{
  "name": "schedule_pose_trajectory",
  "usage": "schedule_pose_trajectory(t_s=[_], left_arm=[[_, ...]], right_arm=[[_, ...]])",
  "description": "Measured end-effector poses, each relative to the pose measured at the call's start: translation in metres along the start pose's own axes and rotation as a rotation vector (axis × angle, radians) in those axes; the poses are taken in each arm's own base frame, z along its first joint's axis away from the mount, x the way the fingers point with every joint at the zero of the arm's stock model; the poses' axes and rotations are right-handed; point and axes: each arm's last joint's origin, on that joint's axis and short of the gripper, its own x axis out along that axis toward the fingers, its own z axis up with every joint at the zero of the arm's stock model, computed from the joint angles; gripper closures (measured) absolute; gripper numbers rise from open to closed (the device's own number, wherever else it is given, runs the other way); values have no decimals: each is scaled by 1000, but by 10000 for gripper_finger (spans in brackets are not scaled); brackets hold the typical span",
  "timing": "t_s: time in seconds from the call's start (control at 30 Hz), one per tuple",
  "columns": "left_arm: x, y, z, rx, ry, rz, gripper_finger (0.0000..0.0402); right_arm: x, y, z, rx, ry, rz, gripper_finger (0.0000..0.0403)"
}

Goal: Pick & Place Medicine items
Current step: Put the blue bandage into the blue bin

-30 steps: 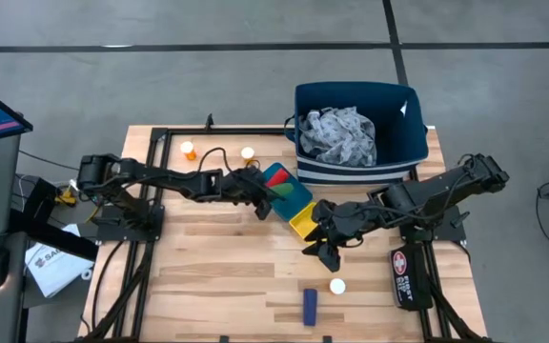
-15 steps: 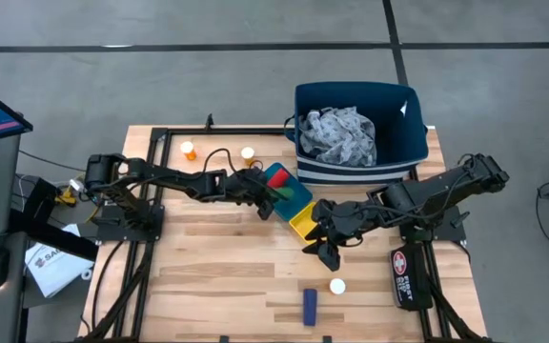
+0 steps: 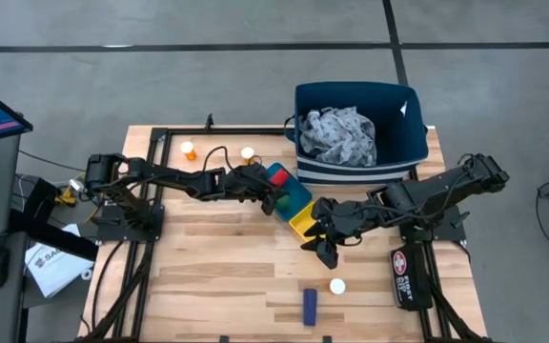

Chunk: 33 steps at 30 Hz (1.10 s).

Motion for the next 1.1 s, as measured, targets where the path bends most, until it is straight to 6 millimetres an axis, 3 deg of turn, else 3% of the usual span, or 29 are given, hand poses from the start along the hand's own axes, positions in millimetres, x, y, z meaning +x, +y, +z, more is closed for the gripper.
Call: schedule_pose_trajectory(t_s=[0.2, 0.43, 0.7, 0.9, 1.1], left_arm=[[-2, 2, 7, -33, -36, -6, 198], [-25, -2, 22, -9, -70, -47, 202], [-92, -14, 46, 70, -124, -151, 201], [-146, -17, 58, 34, -212, -226, 198], [-179, -19, 65, -6, -291, -298, 198]], right_arm=[[0, 0, 0, 11, -5, -7, 214], [0, -3, -3, 38, 20, -45, 214], [0, 0, -23, 158, 127, -77, 214], [13, 9, -53, 376, 161, -38, 214], [29, 33, -91, 599, 206, 70, 214]])
